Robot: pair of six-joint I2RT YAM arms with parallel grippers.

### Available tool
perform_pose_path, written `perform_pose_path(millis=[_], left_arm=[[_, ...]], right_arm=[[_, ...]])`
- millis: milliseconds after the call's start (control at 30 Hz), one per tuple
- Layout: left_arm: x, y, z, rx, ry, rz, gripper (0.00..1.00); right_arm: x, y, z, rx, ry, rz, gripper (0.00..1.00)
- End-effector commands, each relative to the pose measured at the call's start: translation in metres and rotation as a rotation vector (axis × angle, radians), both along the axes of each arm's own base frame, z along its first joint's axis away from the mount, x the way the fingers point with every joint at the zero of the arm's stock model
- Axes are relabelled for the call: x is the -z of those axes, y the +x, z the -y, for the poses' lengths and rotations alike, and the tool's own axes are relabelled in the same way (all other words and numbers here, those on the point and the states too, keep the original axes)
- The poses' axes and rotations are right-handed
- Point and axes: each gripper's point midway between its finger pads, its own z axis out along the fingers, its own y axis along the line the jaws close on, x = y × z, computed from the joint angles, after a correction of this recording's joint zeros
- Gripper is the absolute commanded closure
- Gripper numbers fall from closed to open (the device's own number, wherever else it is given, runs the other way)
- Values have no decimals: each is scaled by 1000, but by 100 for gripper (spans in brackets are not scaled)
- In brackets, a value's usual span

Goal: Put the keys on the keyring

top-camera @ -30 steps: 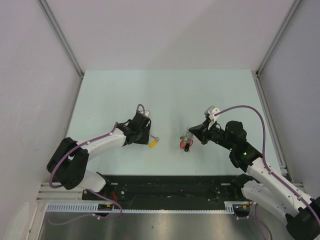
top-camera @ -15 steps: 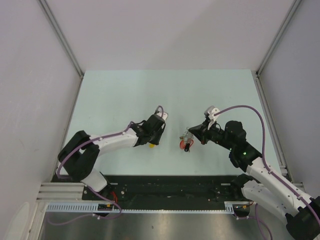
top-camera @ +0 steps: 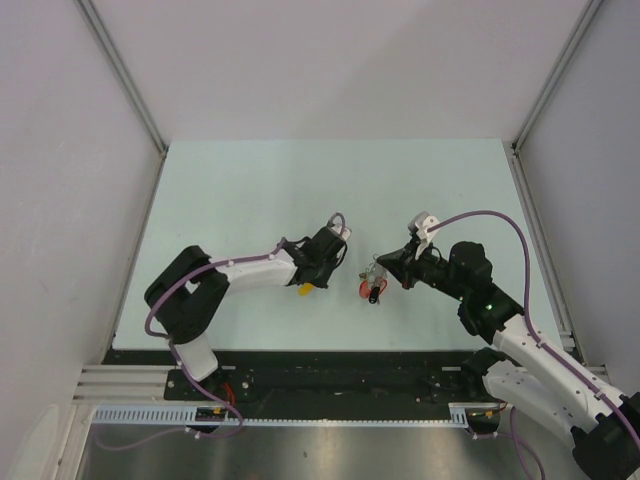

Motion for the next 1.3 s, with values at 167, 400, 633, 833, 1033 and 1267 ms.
perform_pose_path(millis=[167,400,633,833,1033,1267], left_arm=[[-3,0,-4,-39,39,-13,76],[-4,-8,-8,-45,43,-33,76],[-15,-8,-6,-46,35,-40,93],[-47,-7,-15,-51,58,-16,100],[-82,13,-38,-116,85,19,100],[-109,42,-71,-294,32,68,100]], right_arm=[[-32,5,-3,4,37,86,100],[-30,4,-3,1,34,82,100],[-31,3,-3,-1,33,83,100],[-31,3,-3,-1,34,87,100],[-32,2,-4,-5,34,89,100],[-33,2,-2,0,34,96,100]])
